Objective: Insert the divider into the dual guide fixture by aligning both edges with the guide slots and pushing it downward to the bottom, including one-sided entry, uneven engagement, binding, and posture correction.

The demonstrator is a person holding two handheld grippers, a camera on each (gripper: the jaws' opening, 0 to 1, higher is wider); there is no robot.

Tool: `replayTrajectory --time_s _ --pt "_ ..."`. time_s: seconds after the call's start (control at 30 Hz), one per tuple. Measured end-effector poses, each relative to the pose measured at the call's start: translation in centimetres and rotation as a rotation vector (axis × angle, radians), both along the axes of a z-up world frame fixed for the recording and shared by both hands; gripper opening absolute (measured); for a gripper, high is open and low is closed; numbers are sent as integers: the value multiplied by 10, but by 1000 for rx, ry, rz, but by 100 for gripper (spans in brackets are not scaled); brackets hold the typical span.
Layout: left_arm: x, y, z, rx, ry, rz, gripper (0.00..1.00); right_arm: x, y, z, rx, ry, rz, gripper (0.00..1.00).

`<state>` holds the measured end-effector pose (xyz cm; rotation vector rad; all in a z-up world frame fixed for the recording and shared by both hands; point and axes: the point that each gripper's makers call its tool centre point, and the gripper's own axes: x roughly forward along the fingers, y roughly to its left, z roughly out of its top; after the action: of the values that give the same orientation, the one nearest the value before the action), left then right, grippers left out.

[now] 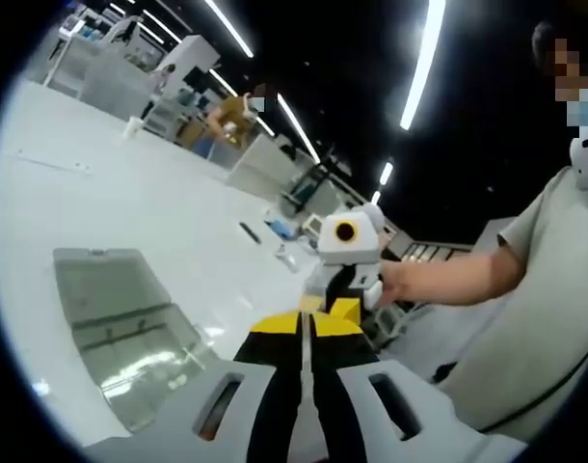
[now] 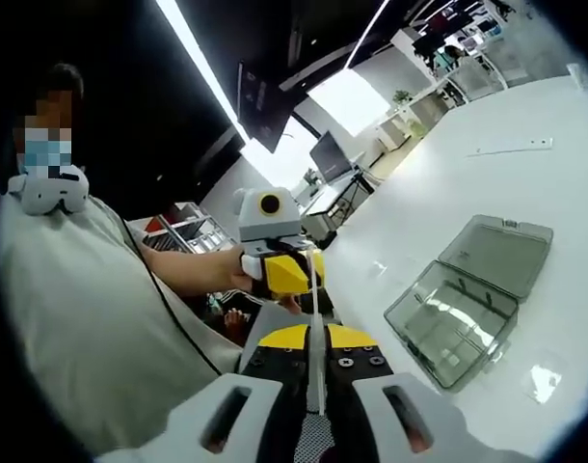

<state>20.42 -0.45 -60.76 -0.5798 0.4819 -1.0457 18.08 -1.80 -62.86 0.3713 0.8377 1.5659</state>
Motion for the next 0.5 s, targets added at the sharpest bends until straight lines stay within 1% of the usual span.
replayTrajectory --time_s 0.1,0.2,0.23,0.27,0.33,0.43,0.5 --pt "0 0 0 -7 7 0 0 1 0 0 1 -2 -3 0" --pt "1 2 2 -40 25 16 0 1 1 3 18 -2 -9 1" --pt "1 2 1 -41 27 19 0 3 1 5 24 14 -20 1" --pt "1 2 1 -42 29 19 0 3 1 5 25 16 -20 1" --pt "-1 1 1 -43 29 17 0 1 0 5 23 8 -13 1" --pt "-4 -1 3 -59 32 7 0 0 0 4 20 30 -8 3" --pt "-5 -2 5 -68 30 2 0 -1 0 4 12 19 2 5"
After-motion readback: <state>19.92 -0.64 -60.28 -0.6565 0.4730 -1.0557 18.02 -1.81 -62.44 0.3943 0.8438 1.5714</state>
